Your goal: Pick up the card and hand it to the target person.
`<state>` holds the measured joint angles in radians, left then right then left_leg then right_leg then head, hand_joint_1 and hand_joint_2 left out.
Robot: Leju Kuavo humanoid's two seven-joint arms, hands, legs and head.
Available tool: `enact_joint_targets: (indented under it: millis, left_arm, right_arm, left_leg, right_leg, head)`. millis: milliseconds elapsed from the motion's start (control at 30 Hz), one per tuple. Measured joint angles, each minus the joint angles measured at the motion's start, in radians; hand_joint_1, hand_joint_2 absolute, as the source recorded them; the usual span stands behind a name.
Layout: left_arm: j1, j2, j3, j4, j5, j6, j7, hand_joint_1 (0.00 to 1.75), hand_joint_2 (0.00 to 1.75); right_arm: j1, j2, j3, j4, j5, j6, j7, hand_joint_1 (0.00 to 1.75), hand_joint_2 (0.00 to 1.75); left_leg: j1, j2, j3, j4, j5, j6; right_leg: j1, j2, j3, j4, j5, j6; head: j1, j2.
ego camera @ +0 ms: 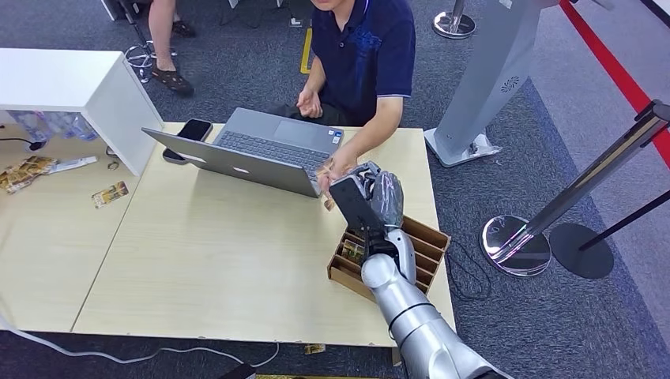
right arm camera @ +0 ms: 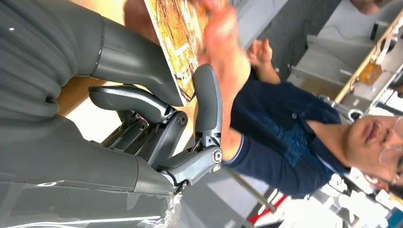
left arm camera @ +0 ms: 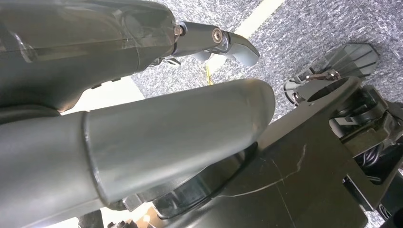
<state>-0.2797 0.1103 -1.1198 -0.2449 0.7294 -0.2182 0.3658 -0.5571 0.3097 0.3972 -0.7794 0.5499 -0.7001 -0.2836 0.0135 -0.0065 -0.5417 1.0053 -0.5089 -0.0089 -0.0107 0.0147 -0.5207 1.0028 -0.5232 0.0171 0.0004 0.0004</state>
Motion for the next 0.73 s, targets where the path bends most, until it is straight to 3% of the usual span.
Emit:
enact_joint_targets:
  millis: [367, 433, 500, 567, 733]
  left_arm:
    - [0.001, 0.0, -0.001, 0.0, 0.0, 0.003, -0.001, 0.0, 0.0]
    - [0.001, 0.0, -0.001, 0.0, 0.0, 0.003, -0.001, 0.0, 0.0]
    - [0.001, 0.0, -0.001, 0.0, 0.001, 0.003, -0.001, 0.0, 0.0]
    - [0.001, 0.0, -0.001, 0.0, 0.002, 0.004, -0.001, 0.0, 0.0]
    - [0.001, 0.0, -0.001, 0.0, 0.004, 0.004, -0.002, 0.0, 0.0]
  right_arm:
    - [0.049, 0.025, -0.091, -0.102, 0.201, 0.0, 0.048, 1.36, 1.75]
    - [0.055, 0.026, -0.097, -0.113, 0.221, 0.0, 0.056, 1.09, 1.75]
    - [0.059, 0.028, -0.104, -0.118, 0.235, 0.0, 0.063, 0.45, 1.75]
    - [0.063, 0.031, -0.111, -0.122, 0.246, 0.0, 0.067, 0.03, 1.75]
    - [0.067, 0.035, -0.118, -0.127, 0.266, 0.0, 0.091, 0.0, 1.75]
  left_leg:
    - [0.0, 0.0, 0.0, 0.0, 0.0, 0.0]
    - [0.0, 0.0, 0.0, 0.0, 0.0, 0.0]
    - [0.0, 0.0, 0.0, 0.0, 0.0, 0.0]
    - [0.0, 0.0, 0.0, 0.0, 0.0, 0.0]
    - [0.0, 0.0, 0.0, 0.0, 0.0, 0.0]
  right_leg:
    - [0.0, 0.0, 0.0, 0.0, 0.0, 0.0]
    - [0.0, 0.0, 0.0, 0.0, 0.0, 0.0]
    - [0.0, 0.0, 0.0, 0.0, 0.0, 0.0]
    - [0.0, 0.0, 0.0, 0.0, 0.0, 0.0]
    - [0.0, 0.0, 0.0, 0.0, 0.0, 0.0]
  head:
    - [0.0, 0.0]
    - [0.0, 0.0]
    - [0.0, 0.0]
    - [0.0, 0.0]
    - [0.0, 0.0]
